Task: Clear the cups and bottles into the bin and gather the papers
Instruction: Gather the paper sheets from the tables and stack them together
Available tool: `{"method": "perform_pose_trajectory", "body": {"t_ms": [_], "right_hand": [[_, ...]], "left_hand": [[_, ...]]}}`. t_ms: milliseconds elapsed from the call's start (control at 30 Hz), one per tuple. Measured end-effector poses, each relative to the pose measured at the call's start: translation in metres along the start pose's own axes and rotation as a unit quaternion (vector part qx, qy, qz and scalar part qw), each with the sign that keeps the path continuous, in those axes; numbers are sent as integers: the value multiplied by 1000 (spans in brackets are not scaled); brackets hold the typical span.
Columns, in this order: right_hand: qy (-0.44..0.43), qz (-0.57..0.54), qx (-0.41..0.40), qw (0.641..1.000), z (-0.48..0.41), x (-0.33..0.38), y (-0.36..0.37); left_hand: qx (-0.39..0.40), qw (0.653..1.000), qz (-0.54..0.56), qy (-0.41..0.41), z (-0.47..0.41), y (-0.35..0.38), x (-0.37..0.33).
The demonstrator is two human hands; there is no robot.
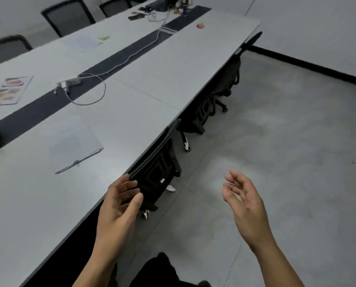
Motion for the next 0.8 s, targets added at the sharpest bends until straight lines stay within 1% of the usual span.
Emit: {"method": "perform_pose_trajectory", "body": {"t_ms": [67, 133, 200, 300, 400, 633, 700, 800], "right_hand": [[-2, 8, 32, 999, -44, 6, 22], [-9, 19, 52, 998, -86, 9, 47], [-6, 27, 61, 998, -122, 9, 70], [-4, 31, 71, 997, -166, 20, 106], [-7, 53, 106, 993, -214, 34, 142], [19, 38, 174, 984, -294, 48, 208], [24, 49, 214, 975, -325, 42, 233], [29, 73, 274, 959, -361, 41, 272]], "left_hand": [[-42, 999, 9, -15, -26, -11, 7], [-67, 997, 8, -29, -60, -19, 16], [-66, 997, 4, -42, -96, -26, 24], [-79, 996, 15, -49, -150, -43, 18], [-103, 994, 17, -44, -203, -61, 10], [-144, 988, 29, -56, -276, -93, 4], [-184, 980, 22, -69, -291, -104, 17], [-253, 962, 25, -102, -292, -117, 30]]}}
Point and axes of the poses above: each hand's wrist, its own z-axis away from the middle knuckle, its own y-axis out of the palm, x = y × z, the point moved 7 cm from there along -z, towards the middle knuckle, and after that the axes turned 6 degrees about x, right-handed, at the moved point
